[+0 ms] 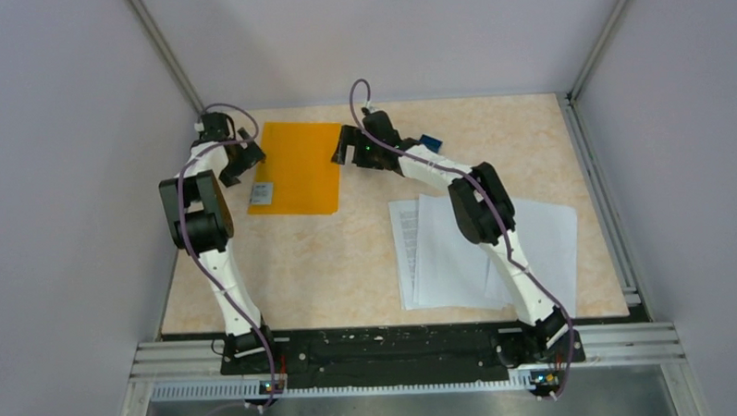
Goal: Put the files into the folder
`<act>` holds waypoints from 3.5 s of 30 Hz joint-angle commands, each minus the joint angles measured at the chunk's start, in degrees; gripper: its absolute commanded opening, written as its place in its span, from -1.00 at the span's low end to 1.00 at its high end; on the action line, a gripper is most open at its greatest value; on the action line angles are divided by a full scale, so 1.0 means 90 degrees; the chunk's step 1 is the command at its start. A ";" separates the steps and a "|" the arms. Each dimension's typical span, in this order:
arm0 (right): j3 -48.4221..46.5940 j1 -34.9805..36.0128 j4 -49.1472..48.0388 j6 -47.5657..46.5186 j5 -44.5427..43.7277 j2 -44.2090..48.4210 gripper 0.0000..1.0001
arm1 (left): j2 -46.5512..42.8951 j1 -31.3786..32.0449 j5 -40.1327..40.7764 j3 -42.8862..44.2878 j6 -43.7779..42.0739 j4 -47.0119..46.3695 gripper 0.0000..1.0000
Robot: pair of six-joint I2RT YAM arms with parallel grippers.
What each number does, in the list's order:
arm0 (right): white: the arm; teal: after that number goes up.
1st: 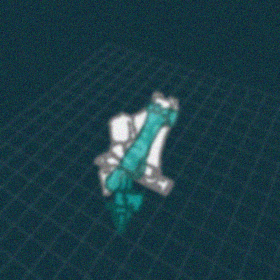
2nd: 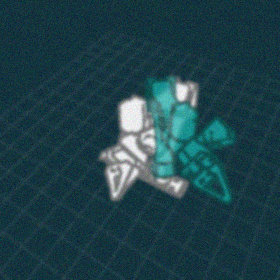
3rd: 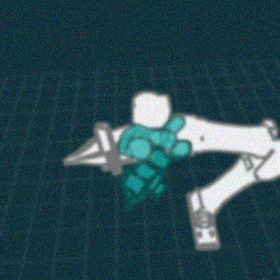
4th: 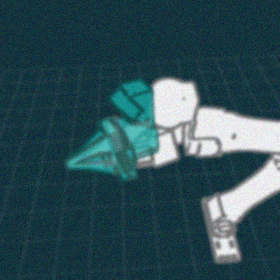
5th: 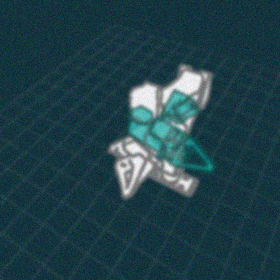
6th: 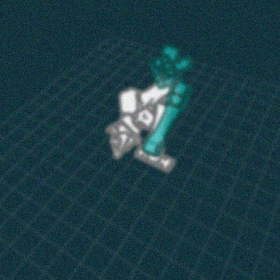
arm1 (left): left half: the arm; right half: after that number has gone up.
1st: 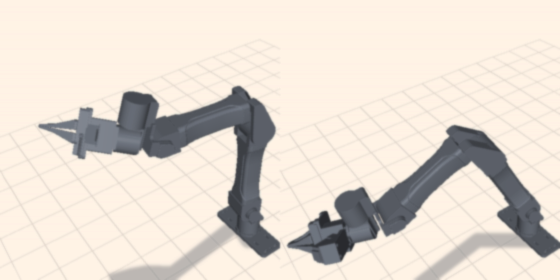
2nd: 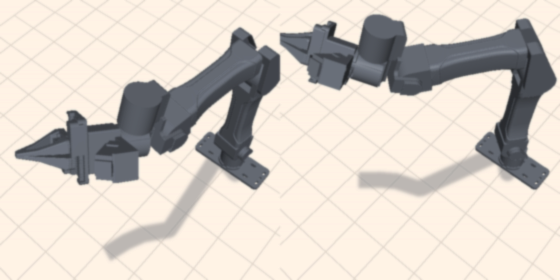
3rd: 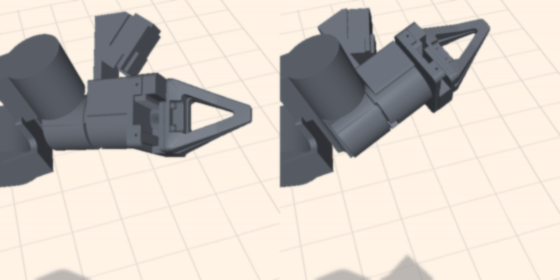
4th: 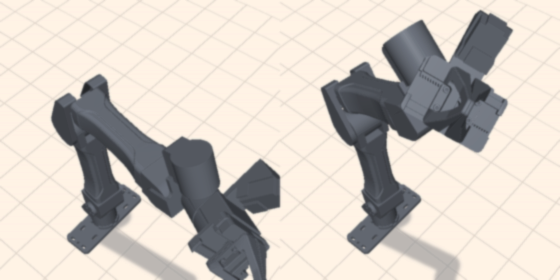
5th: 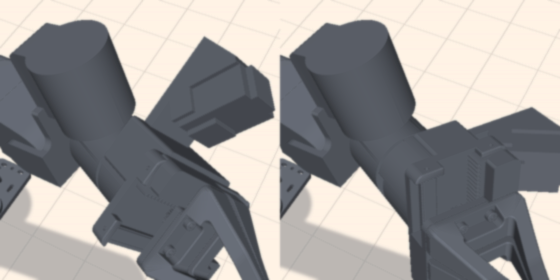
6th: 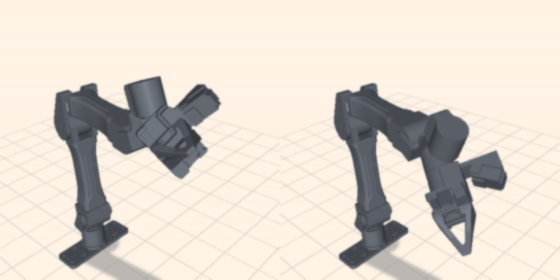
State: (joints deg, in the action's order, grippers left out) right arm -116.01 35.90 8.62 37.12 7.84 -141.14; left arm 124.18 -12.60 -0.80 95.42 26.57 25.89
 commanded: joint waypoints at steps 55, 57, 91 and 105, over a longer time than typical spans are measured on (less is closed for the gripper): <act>0.3893 0.0623 -0.0902 0.0327 0.2514 0.2665 0.97 | -0.3474 0.2025 -0.0914 -0.4778 0.1548 -0.0412 0.52; 0.3909 0.0621 -0.0905 0.0386 0.2721 0.2748 0.97 | -0.3474 0.2025 -0.0946 -0.4780 0.1513 -0.0411 0.52; 0.6861 0.2201 -0.2574 0.3178 -0.0046 0.5134 0.97 | 0.0096 0.0973 -0.1122 0.1215 -0.0499 -0.0506 0.68; 0.7328 0.2797 -0.5023 0.4758 -0.0576 0.3943 0.96 | 0.0343 0.0955 -0.1333 0.0563 0.0209 -0.0609 0.31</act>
State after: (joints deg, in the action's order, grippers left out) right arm -51.27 59.29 -28.38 75.37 5.34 -104.03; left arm 128.84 -3.88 -12.60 101.01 26.24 22.24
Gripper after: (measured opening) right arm 0.982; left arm 0.681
